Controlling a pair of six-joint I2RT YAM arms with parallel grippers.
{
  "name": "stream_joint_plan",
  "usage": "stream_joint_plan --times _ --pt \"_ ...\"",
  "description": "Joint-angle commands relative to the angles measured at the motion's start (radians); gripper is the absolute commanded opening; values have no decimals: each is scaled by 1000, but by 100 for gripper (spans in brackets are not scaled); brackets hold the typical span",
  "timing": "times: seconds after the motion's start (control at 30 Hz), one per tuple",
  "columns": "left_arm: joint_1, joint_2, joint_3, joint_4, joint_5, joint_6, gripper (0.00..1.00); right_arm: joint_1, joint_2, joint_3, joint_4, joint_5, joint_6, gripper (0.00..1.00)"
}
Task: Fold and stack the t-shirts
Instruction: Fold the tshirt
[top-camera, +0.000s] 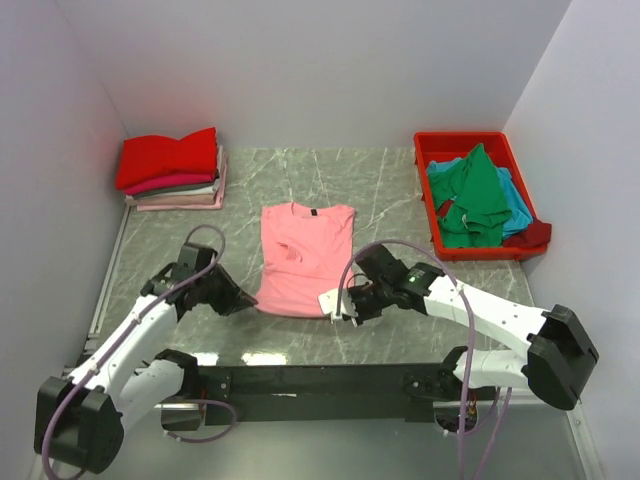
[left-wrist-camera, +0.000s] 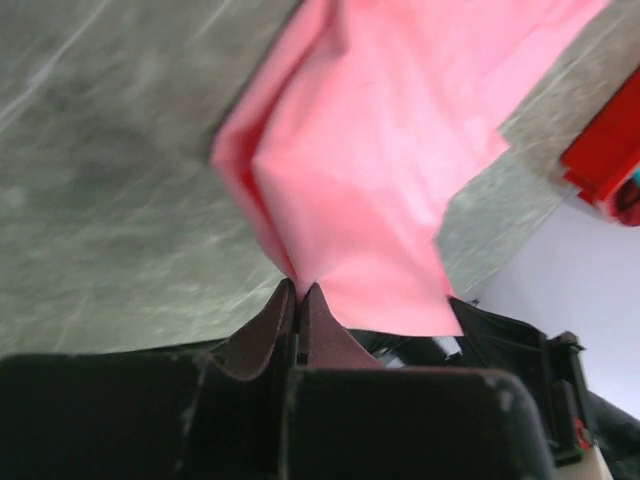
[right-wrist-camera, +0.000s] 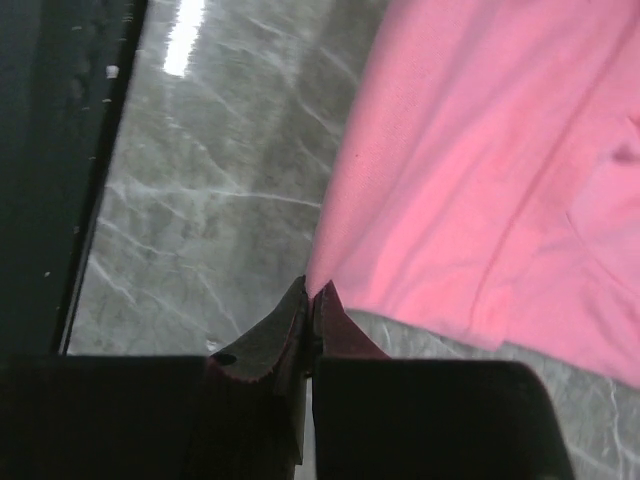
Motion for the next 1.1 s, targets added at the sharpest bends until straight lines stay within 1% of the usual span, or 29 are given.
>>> stream_joint_plan --times 0.0,0.03,0.1,0.13,0.17,0.2,0.23,0.27,0.3,0.33,0.37,0.4,0.43,0.47,0.5,0.53,0.63,0.73,0.9,1.07 --pt "3 67 134 52 -46 -5 0 -58 -4 55 55 51 114 0" --pt "6 142 163 73 -52 3 0 -94 6 80 70 63 128 0" --pt "13 224 248 159 -54 20 0 -140 45 105 126 91 176 0" --pt "21 311 274 188 -37 26 0 -161 66 138 145 118 191 0" --pt "26 357 333 222 -28 30 0 -212 91 163 157 126 217 0" --pt "30 406 369 257 -23 33 0 -235 152 190 174 130 233 0" --pt "39 502 406 271 -12 44 0 -261 186 251 181 132 246 0" --pt "44 550 488 282 -3 52 0 -298 218 282 193 135 269 0" --pt "49 598 531 288 3 56 0 -313 281 311 200 143 279 0" --pt "53 683 571 290 14 73 0 -324 308 363 208 156 285 0" --pt "58 725 655 285 18 79 0 -342 339 393 216 164 297 0" --pt "61 800 697 269 20 85 0 -350 399 420 219 173 302 0" --pt "70 833 737 261 20 99 0 -356 427 480 216 183 308 0" --pt "78 865 807 252 18 102 0 -370 453 509 217 186 323 0" --pt "84 921 837 244 21 105 0 -375 503 537 217 190 329 0" --pt "96 948 890 242 26 110 0 -379 528 587 214 201 332 0" --pt "116 1052 972 212 37 121 0 -393 614 684 194 235 345 0" --pt "130 1127 1072 195 38 125 0 -399 677 744 181 261 345 0" --pt "142 1224 1152 170 54 144 0 -408 732 789 170 285 351 0" --pt "145 1269 1201 164 68 158 0 -410 746 790 181 290 366 0"
